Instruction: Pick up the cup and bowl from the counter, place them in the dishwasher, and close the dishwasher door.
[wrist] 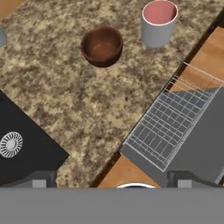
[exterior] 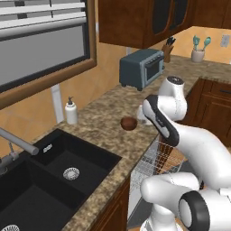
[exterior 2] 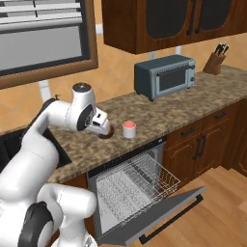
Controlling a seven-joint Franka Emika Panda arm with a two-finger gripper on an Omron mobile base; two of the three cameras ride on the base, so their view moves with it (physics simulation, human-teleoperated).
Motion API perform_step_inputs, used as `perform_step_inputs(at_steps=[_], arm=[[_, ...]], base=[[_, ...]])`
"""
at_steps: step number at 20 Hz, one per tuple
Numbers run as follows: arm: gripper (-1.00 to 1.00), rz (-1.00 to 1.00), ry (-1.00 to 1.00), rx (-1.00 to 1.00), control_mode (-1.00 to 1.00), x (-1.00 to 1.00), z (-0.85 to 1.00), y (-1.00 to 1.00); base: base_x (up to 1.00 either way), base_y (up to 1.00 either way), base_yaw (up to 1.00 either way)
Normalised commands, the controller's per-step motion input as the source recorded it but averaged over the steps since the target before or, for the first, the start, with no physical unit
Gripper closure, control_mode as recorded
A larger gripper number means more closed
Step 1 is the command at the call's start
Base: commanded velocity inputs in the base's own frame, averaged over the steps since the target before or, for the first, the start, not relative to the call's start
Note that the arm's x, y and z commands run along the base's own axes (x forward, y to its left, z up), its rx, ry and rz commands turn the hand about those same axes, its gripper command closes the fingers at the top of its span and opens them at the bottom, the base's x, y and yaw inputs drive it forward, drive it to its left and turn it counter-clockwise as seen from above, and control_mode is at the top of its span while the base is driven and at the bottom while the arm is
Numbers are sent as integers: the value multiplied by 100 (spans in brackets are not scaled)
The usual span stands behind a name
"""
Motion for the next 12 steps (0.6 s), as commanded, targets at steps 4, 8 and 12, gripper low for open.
perform_step_inputs(at_steps=[4,8,12], arm=[[-100,-30,2,5,-100,56,-38,13],[-100,-29,10,0,-100,56,-40,3],[-100,-27,2,8,-100,43,-33,0]], base=[[0,0,0],[0,0,0],[0,0,0]])
